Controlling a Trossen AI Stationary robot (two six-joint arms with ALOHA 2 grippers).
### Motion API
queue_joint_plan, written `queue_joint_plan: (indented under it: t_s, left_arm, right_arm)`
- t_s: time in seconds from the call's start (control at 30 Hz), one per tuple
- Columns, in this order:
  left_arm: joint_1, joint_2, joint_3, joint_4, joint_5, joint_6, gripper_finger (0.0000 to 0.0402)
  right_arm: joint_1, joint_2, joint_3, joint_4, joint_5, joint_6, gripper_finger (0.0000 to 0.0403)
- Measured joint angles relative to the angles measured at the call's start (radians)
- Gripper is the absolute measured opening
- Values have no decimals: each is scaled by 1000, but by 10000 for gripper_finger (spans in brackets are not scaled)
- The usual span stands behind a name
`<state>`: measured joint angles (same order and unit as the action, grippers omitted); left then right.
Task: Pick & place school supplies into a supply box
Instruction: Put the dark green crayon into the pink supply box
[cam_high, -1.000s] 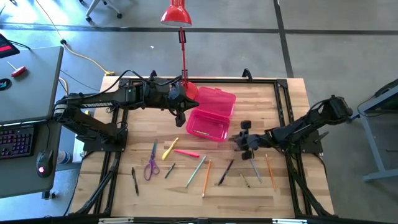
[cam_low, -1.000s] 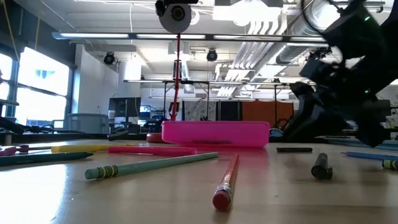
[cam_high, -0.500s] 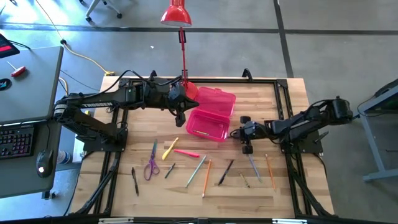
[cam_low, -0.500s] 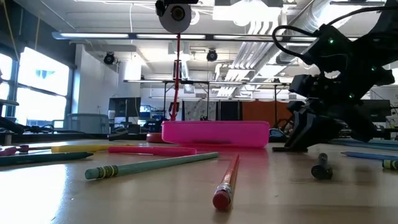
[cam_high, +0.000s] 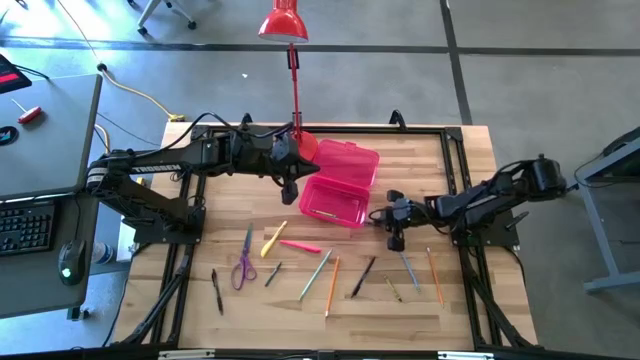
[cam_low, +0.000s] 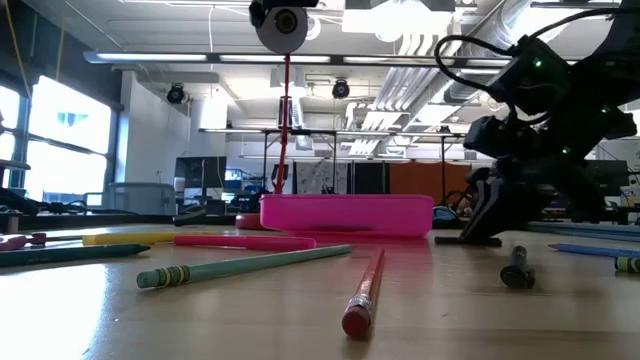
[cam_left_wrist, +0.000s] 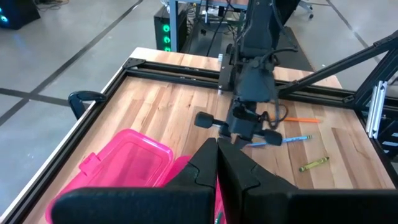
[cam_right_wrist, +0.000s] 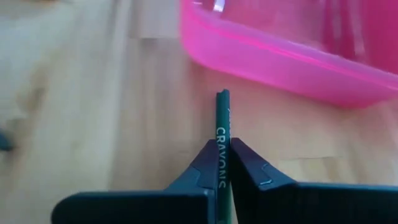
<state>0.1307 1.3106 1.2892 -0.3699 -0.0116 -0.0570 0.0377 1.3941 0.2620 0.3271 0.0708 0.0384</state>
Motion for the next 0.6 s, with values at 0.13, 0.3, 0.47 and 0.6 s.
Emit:
queue_joint_plan:
  t_s: [0.13,0.3,0.47,0.6]
  left_arm:
    - [0,0,0,0,1,0,42]
    - [0,0,0,0,1,0,42]
    - [0,0,0,5,1,0,42]
    - [0,0,0,13,3,0,42]
  right_arm:
    - [61,-84,5,-73,14,84,6]
    - [130,-198,100,-316,42,144,3]
    - [170,-220,235,-360,170,85,2]
    - [153,-153,340,-281,379,-56,2]
